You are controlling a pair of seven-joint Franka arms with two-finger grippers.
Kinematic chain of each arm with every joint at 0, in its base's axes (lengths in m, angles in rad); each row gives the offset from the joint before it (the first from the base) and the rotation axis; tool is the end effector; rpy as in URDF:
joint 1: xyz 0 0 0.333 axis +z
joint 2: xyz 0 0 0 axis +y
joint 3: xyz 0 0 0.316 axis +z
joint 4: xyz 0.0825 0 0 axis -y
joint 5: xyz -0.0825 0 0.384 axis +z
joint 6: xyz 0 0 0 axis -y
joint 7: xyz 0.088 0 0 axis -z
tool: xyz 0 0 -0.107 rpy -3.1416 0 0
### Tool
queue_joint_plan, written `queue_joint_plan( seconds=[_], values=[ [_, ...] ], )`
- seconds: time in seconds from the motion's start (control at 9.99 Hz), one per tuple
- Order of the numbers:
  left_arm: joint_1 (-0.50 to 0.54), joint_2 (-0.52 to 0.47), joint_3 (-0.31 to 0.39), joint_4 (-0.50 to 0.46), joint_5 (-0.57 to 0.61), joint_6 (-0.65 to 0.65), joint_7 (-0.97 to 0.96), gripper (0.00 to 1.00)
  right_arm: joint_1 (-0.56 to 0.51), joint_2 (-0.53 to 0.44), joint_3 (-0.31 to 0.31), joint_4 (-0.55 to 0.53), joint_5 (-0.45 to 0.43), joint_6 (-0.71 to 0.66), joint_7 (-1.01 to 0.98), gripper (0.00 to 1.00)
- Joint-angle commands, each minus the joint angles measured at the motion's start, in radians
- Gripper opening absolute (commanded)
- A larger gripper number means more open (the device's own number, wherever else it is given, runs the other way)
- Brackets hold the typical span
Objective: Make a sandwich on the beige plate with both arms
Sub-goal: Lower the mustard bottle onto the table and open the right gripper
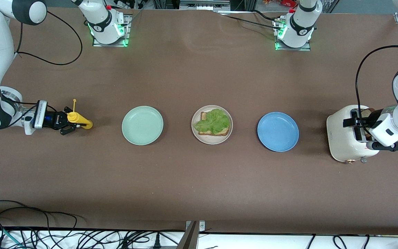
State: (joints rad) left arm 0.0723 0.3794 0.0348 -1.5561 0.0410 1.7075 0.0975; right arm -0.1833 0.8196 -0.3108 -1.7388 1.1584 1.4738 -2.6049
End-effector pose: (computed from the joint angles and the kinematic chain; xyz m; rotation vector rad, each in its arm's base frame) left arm 0.6396 0.0700 0.4122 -3.0914 0.0025 0.3602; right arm 0.5542 -0.1697 0.1189 -1.4899 -1.4170 -0.9625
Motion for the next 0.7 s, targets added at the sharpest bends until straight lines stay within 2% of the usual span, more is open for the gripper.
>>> queue_joint_plan(
  seconds=[0.0,0.3,0.6],
  values=[
    [-0.003,-0.004,-0.003,0.005,0.034,-0.012,-0.015,1.00,-0.019,0.009,0.010,0.019,0.018,-0.027,-0.006,0.58],
    [-0.003,-0.004,-0.003,0.005,0.034,-0.012,-0.015,1.00,-0.025,0.009,0.009,0.028,0.014,-0.030,-0.007,0.58],
    [-0.003,-0.004,-0.003,0.005,0.034,-0.012,-0.015,1.00,-0.097,0.016,0.007,0.048,-0.028,-0.029,0.000,0.58]
  ],
)
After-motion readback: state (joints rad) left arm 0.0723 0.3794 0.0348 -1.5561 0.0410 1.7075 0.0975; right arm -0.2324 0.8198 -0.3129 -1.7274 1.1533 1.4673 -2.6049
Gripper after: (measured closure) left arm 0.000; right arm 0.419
